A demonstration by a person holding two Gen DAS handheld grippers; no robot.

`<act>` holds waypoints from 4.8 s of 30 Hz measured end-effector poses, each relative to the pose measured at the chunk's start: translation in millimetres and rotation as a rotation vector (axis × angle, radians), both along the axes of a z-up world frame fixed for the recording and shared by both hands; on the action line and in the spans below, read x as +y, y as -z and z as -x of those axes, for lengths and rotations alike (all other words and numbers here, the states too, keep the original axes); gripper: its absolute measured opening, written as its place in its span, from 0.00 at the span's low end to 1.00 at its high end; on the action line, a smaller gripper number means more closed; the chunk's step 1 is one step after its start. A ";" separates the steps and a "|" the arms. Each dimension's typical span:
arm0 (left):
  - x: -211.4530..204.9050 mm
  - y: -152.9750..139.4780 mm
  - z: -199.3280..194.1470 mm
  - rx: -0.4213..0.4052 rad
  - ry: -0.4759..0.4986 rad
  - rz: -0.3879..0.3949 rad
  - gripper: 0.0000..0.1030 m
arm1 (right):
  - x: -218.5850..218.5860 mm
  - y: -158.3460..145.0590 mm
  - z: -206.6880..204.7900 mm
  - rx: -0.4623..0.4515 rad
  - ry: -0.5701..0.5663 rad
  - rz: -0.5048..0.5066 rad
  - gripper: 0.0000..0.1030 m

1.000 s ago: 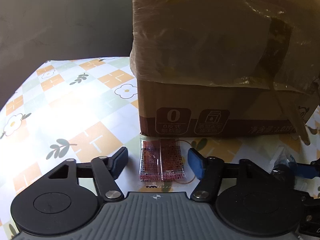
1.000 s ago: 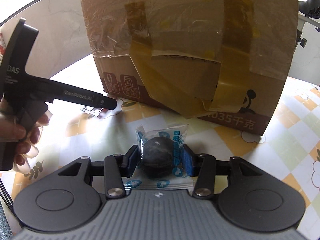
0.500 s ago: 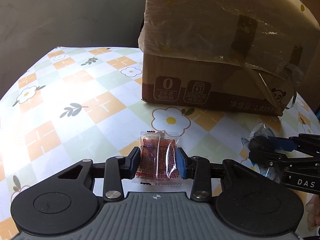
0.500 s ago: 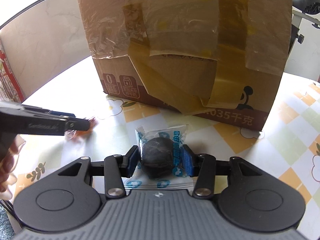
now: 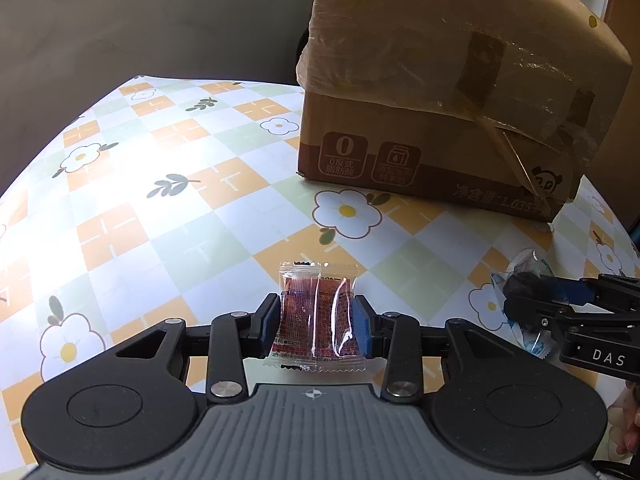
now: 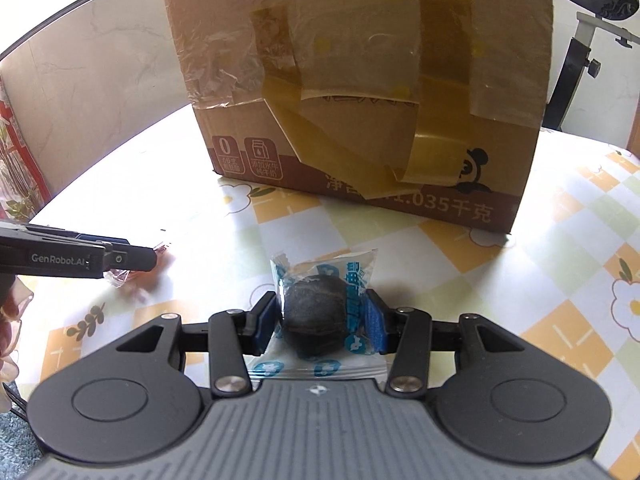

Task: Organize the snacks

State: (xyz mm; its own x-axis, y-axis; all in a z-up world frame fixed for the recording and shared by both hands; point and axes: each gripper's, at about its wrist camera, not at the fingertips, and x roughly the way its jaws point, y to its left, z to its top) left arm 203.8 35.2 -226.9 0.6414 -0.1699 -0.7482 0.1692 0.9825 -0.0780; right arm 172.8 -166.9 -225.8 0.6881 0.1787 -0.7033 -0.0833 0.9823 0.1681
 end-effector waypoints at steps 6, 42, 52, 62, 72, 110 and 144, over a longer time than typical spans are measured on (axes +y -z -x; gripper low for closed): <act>0.3 -10.9 8.4 -0.032 -0.001 0.008 0.40 | -4.0 -3.9 10.6 0.001 0.022 -0.038 0.46; -86.9 -189.7 -130.7 -0.391 0.167 0.043 0.41 | -42.5 -175.2 -136.8 -0.293 0.005 0.148 0.46; -80.0 -165.2 -154.5 -0.307 0.156 0.023 0.47 | -59.0 -152.3 -150.4 -0.152 0.081 0.096 0.47; -61.2 -172.4 -145.2 -0.290 0.107 0.051 0.71 | -58.2 -164.0 -136.0 -0.137 0.121 0.090 0.48; -41.4 -184.6 -120.2 -0.299 0.084 0.057 0.85 | -54.9 -184.0 -111.0 -0.161 0.140 0.108 0.59; -29.6 -284.2 30.7 -0.512 -0.040 -0.069 0.92 | -21.2 -302.3 26.0 -0.412 0.280 0.059 1.00; -31.4 -280.8 28.6 -0.496 -0.056 -0.043 0.92 | -22.6 -299.2 29.3 -0.412 0.285 0.054 1.00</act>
State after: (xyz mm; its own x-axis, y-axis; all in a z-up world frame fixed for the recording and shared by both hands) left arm 175.3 3.7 53.9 0.9289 -0.1002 -0.3565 0.1221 0.9917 0.0395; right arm 143.5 -189.5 73.4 0.9267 -0.0859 -0.3660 0.1408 0.9820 0.1260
